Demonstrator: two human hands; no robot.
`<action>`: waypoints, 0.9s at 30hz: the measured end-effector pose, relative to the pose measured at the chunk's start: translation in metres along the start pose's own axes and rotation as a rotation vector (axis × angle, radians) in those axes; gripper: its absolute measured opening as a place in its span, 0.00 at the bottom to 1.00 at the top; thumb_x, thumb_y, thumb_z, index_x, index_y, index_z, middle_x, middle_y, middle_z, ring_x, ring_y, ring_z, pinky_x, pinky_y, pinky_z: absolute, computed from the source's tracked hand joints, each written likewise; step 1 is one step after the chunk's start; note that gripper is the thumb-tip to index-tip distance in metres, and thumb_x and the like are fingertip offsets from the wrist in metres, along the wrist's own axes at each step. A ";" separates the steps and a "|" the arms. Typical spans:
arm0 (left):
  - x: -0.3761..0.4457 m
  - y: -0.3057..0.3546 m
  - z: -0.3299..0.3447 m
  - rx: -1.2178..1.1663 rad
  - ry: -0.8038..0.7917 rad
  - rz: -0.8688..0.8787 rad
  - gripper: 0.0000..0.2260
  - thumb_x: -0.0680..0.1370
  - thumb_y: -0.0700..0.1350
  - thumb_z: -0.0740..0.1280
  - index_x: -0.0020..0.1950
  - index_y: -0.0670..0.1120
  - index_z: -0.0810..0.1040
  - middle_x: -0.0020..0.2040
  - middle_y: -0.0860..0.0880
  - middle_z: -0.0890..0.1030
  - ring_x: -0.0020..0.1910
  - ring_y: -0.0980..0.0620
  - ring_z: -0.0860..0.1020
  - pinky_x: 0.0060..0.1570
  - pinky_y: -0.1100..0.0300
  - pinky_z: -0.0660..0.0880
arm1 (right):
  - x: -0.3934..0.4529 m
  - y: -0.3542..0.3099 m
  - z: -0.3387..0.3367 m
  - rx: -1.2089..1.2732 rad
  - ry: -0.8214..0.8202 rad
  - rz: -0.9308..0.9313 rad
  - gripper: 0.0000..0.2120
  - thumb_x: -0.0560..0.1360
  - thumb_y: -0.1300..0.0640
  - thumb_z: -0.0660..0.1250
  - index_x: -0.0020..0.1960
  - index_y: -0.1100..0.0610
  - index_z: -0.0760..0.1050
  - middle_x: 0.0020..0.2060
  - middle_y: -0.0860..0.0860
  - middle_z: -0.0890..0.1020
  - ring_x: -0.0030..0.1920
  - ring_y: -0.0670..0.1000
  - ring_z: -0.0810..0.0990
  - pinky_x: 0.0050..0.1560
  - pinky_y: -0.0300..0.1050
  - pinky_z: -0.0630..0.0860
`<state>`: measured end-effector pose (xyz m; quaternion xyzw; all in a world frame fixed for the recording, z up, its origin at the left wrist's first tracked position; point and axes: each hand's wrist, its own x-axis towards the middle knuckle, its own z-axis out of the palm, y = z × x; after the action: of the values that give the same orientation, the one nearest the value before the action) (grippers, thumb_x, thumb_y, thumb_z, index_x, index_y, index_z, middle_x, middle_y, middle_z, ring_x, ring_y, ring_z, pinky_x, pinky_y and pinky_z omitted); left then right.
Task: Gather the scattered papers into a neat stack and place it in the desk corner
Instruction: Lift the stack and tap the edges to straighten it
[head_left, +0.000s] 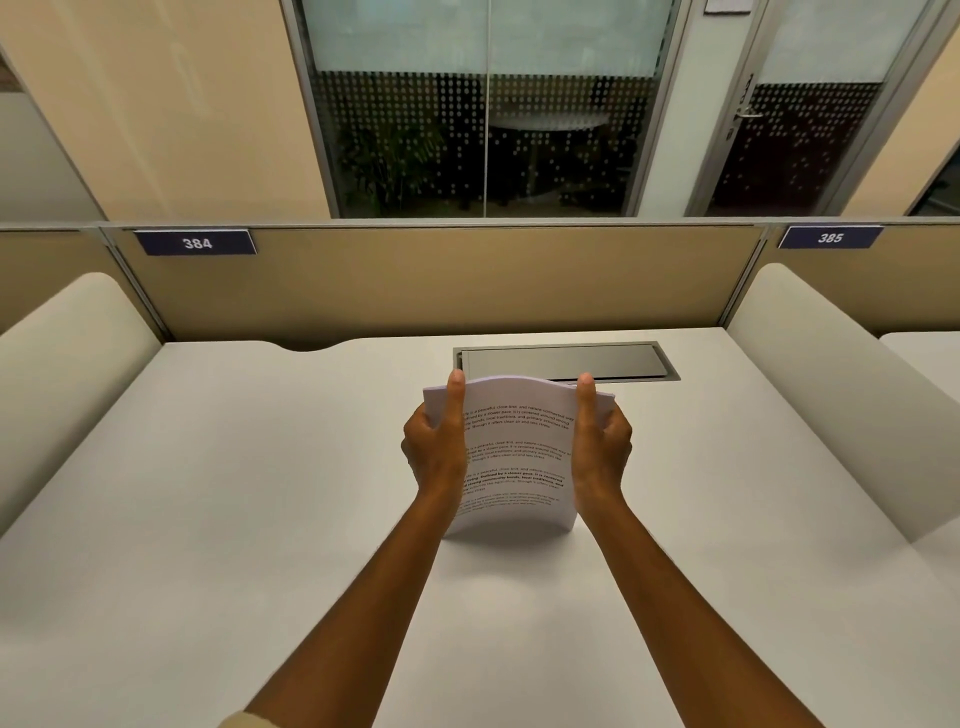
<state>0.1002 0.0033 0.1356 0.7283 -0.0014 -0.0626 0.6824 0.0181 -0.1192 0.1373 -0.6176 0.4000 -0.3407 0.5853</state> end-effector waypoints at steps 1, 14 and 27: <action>-0.001 -0.005 -0.001 -0.015 -0.025 0.017 0.25 0.68 0.73 0.61 0.46 0.53 0.79 0.42 0.51 0.84 0.40 0.50 0.83 0.32 0.62 0.77 | 0.000 0.003 -0.001 0.002 -0.021 0.002 0.26 0.69 0.27 0.55 0.48 0.48 0.74 0.40 0.50 0.82 0.39 0.50 0.82 0.31 0.38 0.75; -0.003 -0.093 -0.013 0.015 -0.199 -0.002 0.14 0.79 0.42 0.67 0.64 0.46 0.75 0.57 0.45 0.81 0.54 0.46 0.81 0.38 0.66 0.79 | -0.006 0.083 -0.014 -0.141 -0.205 0.027 0.25 0.74 0.61 0.72 0.67 0.52 0.69 0.56 0.50 0.79 0.52 0.52 0.78 0.53 0.51 0.80; 0.009 -0.074 -0.014 -0.085 -0.233 0.112 0.11 0.78 0.41 0.68 0.60 0.46 0.78 0.52 0.49 0.83 0.48 0.49 0.83 0.37 0.65 0.80 | 0.023 0.066 -0.015 -0.128 -0.237 -0.064 0.24 0.71 0.61 0.74 0.65 0.54 0.72 0.52 0.49 0.80 0.51 0.53 0.80 0.49 0.45 0.80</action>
<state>0.1042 0.0217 0.0618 0.6852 -0.1185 -0.1084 0.7104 0.0086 -0.1467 0.0715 -0.7020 0.3289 -0.2575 0.5768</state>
